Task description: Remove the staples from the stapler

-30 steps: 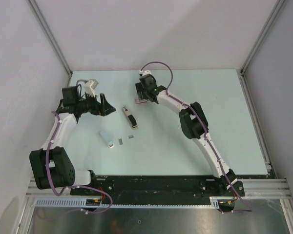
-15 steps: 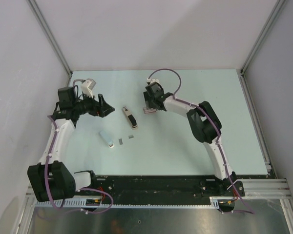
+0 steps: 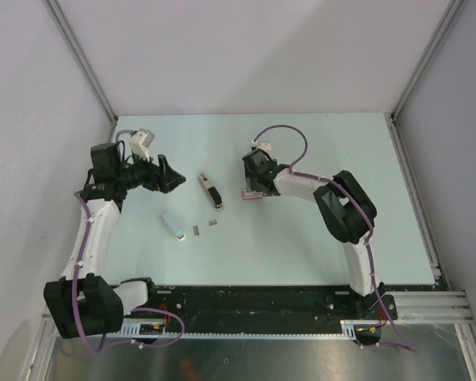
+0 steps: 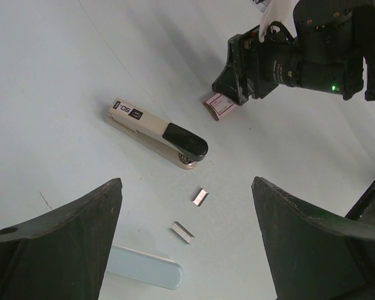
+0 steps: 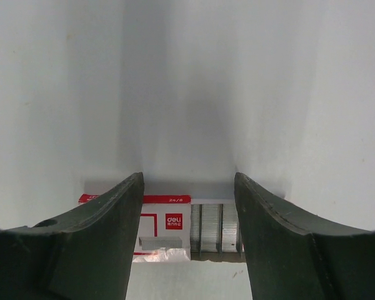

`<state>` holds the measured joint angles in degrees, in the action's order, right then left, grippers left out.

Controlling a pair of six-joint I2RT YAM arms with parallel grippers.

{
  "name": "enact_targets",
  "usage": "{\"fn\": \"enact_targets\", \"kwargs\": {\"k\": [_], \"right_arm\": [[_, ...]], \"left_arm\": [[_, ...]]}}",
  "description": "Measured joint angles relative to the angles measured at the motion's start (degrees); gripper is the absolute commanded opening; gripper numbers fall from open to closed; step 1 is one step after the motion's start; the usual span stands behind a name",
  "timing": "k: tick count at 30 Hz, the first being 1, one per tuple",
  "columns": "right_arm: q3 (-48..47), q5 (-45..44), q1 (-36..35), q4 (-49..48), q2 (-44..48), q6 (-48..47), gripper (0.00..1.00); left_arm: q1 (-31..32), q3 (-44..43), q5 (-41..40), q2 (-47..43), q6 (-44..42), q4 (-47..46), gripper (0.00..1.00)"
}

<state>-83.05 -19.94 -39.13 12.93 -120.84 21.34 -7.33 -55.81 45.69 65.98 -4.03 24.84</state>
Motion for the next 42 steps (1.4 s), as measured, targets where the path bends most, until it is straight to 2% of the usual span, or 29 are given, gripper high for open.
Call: {"fn": "enact_targets", "kwargs": {"k": [17,30,38,42], "right_arm": [[17.00,-6.47,-7.13,2.36,12.44,13.53,0.62],[23.89,-8.02,-12.96,7.96,19.06,22.47,0.65],[25.38,-4.74,-11.17,11.98,22.10,23.98,0.66],[25.62,-3.89,-7.63,12.68,24.98,23.08,0.67]], "left_arm": [[0.00,0.76,1.27,-2.29,-0.04,1.46,0.90],[0.02,2.86,1.25,-2.49,-1.14,1.90,0.90],[0.96,2.97,0.37,-2.43,-3.08,1.90,0.90],[6.47,3.91,-3.65,-2.21,-7.17,2.38,0.90]]}}
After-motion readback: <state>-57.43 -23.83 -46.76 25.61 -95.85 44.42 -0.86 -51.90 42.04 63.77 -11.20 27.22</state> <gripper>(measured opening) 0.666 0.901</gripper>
